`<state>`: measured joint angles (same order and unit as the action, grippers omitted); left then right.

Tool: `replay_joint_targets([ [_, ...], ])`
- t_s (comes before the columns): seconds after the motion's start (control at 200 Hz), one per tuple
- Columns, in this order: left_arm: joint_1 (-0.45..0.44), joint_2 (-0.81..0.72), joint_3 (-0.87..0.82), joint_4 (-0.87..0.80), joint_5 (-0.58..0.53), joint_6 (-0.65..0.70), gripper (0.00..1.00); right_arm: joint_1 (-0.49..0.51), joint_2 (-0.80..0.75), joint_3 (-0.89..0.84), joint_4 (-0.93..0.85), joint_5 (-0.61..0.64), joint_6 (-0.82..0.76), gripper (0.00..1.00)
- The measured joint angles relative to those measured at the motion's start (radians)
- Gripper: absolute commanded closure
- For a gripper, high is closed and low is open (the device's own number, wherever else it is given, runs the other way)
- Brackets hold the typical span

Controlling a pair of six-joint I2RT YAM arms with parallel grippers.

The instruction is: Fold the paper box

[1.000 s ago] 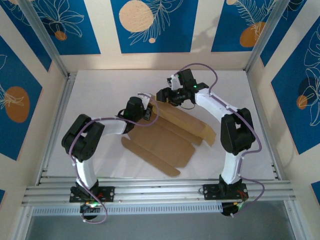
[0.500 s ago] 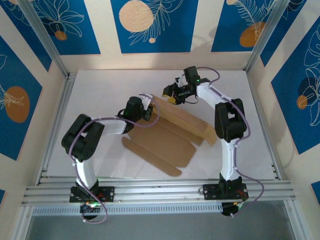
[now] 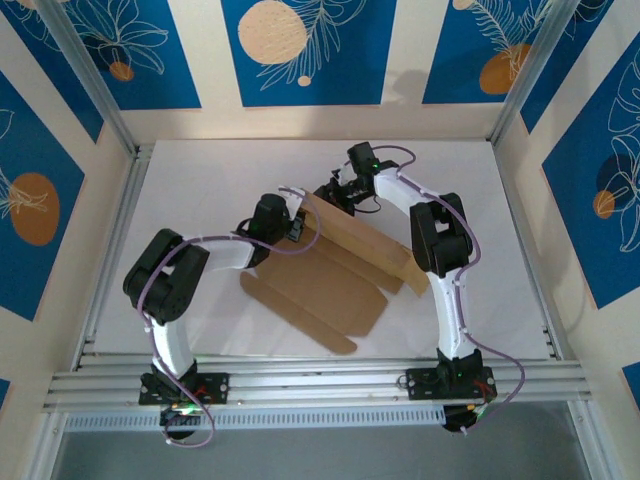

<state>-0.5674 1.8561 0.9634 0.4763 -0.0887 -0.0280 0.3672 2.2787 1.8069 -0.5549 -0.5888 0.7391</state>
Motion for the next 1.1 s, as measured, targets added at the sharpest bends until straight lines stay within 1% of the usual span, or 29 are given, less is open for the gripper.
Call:
replay_joint_targets([
  [0.09, -0.007, 0.000, 0.000, 0.001, -0.018, -0.006, 1.00, -0.004, -0.007, -0.018, 0.015, -0.004, 0.008, 0.53],
  [0.205, -0.017, 0.000, 0.000, 0.002, -0.020, -0.008, 1.00, -0.014, -0.053, -0.065, 0.011, 0.052, -0.002, 0.46],
  [0.335, -0.026, 0.000, 0.006, -0.006, -0.017, -0.008, 1.00, -0.047, -0.174, -0.130, -0.019, 0.085, -0.039, 0.35],
  [0.405, -0.026, 0.000, 0.011, -0.014, -0.017, -0.011, 1.00, -0.060, -0.248, -0.132, -0.035, 0.103, -0.082, 0.24],
  [0.51, -0.026, 0.000, 0.012, -0.018, -0.016, -0.016, 1.00, -0.053, -0.344, -0.131, -0.043, 0.119, -0.148, 0.21],
  [0.62, -0.026, 0.000, 0.013, -0.017, -0.012, -0.016, 1.00, -0.014, -0.377, -0.140, -0.045, 0.153, -0.200, 0.20],
  [0.755, -0.026, 0.000, 0.013, -0.017, -0.002, -0.015, 1.00, 0.027, -0.377, -0.230, -0.027, 0.201, -0.224, 0.23],
  [0.855, -0.026, 0.000, 0.013, -0.017, 0.009, -0.014, 1.00, 0.029, -0.377, -0.266, -0.020, 0.223, -0.236, 0.29],
  [1.015, -0.026, 0.000, 0.013, -0.016, 0.010, -0.014, 1.00, 0.029, -0.390, -0.296, 0.023, 0.228, -0.242, 0.33],
  [1.095, -0.026, 0.000, 0.013, -0.014, 0.010, -0.014, 1.00, 0.029, -0.392, -0.298, 0.028, 0.235, -0.253, 0.36],
])
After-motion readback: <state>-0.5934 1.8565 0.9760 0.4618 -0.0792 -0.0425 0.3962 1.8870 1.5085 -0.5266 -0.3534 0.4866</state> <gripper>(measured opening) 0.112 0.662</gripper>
